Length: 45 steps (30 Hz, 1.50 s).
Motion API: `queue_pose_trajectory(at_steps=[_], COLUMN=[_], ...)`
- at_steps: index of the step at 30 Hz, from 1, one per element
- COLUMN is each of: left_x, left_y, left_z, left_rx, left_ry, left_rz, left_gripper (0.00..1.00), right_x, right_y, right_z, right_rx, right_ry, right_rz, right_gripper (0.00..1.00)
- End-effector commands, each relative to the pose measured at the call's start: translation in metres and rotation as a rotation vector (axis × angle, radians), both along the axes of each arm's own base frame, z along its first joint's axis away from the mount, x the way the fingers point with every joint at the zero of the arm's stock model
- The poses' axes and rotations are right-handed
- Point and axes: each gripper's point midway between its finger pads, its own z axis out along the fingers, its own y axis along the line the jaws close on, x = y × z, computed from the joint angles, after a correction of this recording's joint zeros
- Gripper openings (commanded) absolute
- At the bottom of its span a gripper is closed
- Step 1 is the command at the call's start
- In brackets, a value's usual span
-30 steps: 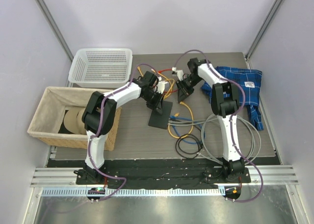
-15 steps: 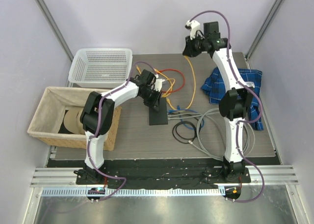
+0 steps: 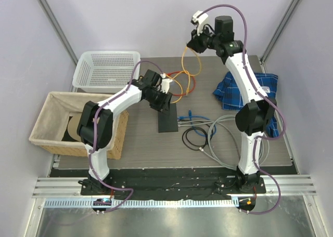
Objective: Pull the plug from the switch port
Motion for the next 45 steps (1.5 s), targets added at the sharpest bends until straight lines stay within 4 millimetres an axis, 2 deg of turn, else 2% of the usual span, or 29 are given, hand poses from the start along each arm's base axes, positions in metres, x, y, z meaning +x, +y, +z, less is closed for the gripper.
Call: queue_pose_trajectory(at_steps=[1,2,4,5,6,8,10,11,13,14,15,17,18,20,21,22,23,24,25,30,33,34,36,37,39,40,41,45], left_x=[-0.001,-0.001,-0.003,-0.004,-0.003,-0.006,-0.008,-0.009,-0.009,-0.01,-0.01,-0.01,-0.01,-0.011,-0.01,-0.01,-0.01,-0.01,-0.009,-0.008,-0.003,0.0,0.005,0.008,0.011,0.011,0.009,0.002], left_y=[0.006,0.007,0.009,0.01,0.011,0.013,0.016,0.017,0.019,0.019,0.02,0.02,0.02,0.02,0.02,0.019,0.019,0.019,0.019,0.013,0.01,0.009,0.014,0.015,0.019,0.021,0.021,0.027], left_z=[0.016,0.016,0.014,0.015,0.015,0.013,0.009,0.008,0.007,0.006,0.005,0.004,0.003,0.003,0.002,0.003,0.002,0.003,0.002,-0.002,-0.007,-0.006,-0.016,-0.016,-0.021,-0.023,-0.025,-0.033], left_rx=[-0.011,-0.01,-0.003,0.0,0.004,0.01,0.021,0.024,0.028,0.029,0.032,0.035,0.037,0.036,0.034,0.032,0.035,0.033,0.034,0.025,0.025,0.026,0.069,0.077,0.108,0.117,0.119,0.138], left_ry=[-0.037,-0.038,-0.035,-0.039,-0.043,-0.044,-0.043,-0.044,-0.045,-0.044,-0.042,-0.043,-0.042,-0.038,-0.037,-0.037,-0.034,-0.035,-0.034,-0.004,0.013,0.01,0.013,0.01,0.005,0.007,0.015,0.033], left_rz=[-0.003,-0.003,-0.006,-0.007,-0.005,-0.01,-0.011,-0.011,-0.009,-0.009,-0.01,-0.01,-0.009,-0.009,-0.01,-0.009,-0.009,-0.008,-0.006,-0.009,-0.001,0.005,0.033,0.046,0.067,0.076,0.078,0.085], left_gripper=[0.45,0.45,0.45,0.45,0.46,0.45,0.45,0.45,0.45,0.45,0.46,0.45,0.45,0.45,0.45,0.45,0.46,0.46,0.46,0.47,0.47,0.47,0.48,0.49,0.51,0.54,0.54,0.54], right_x=[0.024,0.034,0.053,0.063,0.069,0.074,0.067,0.063,0.06,0.058,0.056,0.053,0.052,0.047,0.045,0.044,0.045,0.044,0.041,0.027,0.011,0.004,-0.008,-0.027,-0.051,-0.071,-0.082,-0.119], right_y=[-0.001,0.0,-0.005,-0.005,-0.009,-0.004,0.01,0.014,0.018,0.015,0.015,0.007,0.002,-0.012,-0.017,-0.024,-0.037,-0.041,-0.048,-0.07,-0.064,-0.063,-0.055,-0.036,-0.017,0.001,0.007,0.032], right_z=[-0.004,-0.024,-0.032,-0.043,-0.047,-0.057,-0.062,-0.075,-0.087,-0.102,-0.107,-0.131,-0.135,-0.154,-0.156,-0.145,-0.147,-0.14,-0.121,-0.09,-0.095,-0.109,-0.117,-0.124,-0.138,-0.142,-0.155,-0.181], right_rx=[0.052,0.069,0.093,0.138,0.165,0.228,0.31,0.322,0.359,0.351,0.35,0.334,0.34,0.319,0.31,0.297,0.281,0.272,0.275,0.23,0.207,0.194,0.183,0.2,0.22,0.233,0.217,0.159], right_ry=[-0.027,0.017,0.018,0.051,0.069,0.112,0.185,0.229,0.295,0.329,0.342,0.401,0.422,0.462,0.462,0.43,0.419,0.398,0.364,0.28,0.296,0.327,0.356,0.423,0.502,0.558,0.593,0.672], right_rz=[-0.076,-0.098,-0.176,-0.215,-0.238,-0.252,-0.203,-0.193,-0.197,-0.213,-0.222,-0.262,-0.283,-0.326,-0.339,-0.345,-0.388,-0.397,-0.404,-0.471,-0.413,-0.406,-0.327,-0.196,-0.055,0.039,0.059,0.168], right_gripper=[0.01,0.02,0.01,0.01,0.01,0.01,0.02,0.02,0.03,0.03,0.11,0.25,0.52,0.68,0.72,0.76,0.77,0.78,0.8,0.8,0.8,0.8,0.76,0.74,0.65,0.64,0.64,0.64])
